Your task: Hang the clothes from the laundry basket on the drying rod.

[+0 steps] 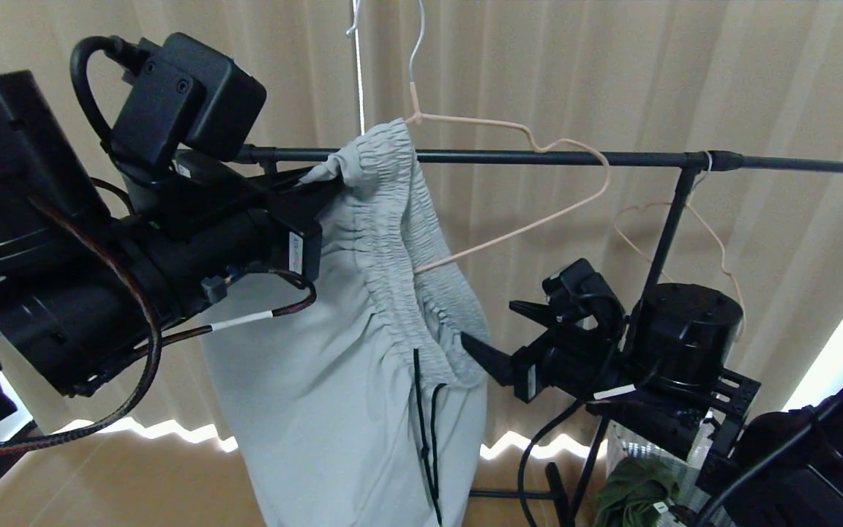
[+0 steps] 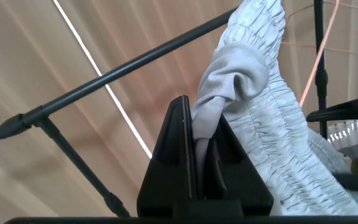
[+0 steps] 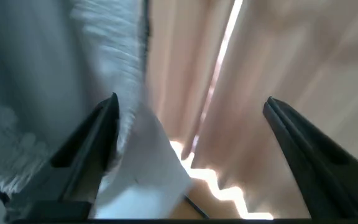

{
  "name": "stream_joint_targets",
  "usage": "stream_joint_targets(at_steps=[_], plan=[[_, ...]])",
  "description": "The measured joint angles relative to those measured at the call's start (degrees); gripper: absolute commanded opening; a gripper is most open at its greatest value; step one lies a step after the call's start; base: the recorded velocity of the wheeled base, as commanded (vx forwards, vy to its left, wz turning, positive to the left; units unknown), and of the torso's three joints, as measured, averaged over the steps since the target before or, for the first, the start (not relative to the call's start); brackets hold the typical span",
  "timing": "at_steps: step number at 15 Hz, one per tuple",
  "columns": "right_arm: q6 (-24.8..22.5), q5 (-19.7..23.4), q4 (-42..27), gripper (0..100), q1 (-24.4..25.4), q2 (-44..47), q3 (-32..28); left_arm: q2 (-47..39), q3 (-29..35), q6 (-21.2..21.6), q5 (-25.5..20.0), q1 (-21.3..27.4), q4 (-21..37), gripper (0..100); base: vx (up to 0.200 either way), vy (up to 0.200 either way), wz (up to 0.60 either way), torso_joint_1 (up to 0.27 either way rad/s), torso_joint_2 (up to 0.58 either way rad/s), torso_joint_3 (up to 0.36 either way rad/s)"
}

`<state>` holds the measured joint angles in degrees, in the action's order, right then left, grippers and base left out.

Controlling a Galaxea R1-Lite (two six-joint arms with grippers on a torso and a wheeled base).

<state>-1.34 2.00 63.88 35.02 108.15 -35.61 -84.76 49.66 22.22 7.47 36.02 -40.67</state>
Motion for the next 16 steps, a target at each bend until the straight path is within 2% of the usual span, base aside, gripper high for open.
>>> stream_joint_targets(at_steps=[6,7,10,11,16], plan=[[-0.3,0.0,0.3,0,-9.4,-1.1,-1.2,0.5,-2.1,0.7,0.0,0.0,0.2,0,0.0,0.0,0.0,0.0,0.0,0.0],[-0.4,0.1,0.1,0,-10.6,-1.4,-1.9,0.7,-3.3,1.8,0.0,0.0,0.0,0,0.0,0.0,0.0,0.0,0.0,0.0],[-0.5,0.3,-1.3,0,-15.2,-1.6,-5.9,1.8,-9.1,9.8,0.1,-0.9,0.0,0,0.0,0.0,0.0,0.0,0.0,0.0],[-0.5,0.2,-1.8,0,-16.1,-1.5,-6.8,2.3,-10.7,11.2,0.1,-1.2,-0.1,0,0.0,0.0,0.0,0.0,0.0,0.0],[-0.4,0.4,-2.4,0,-17.9,-2.3,-7.7,3.3,-14.0,13.9,0.4,-3.2,0.1,0,0.0,0.0,0.0,0.0,0.0,0.0]])
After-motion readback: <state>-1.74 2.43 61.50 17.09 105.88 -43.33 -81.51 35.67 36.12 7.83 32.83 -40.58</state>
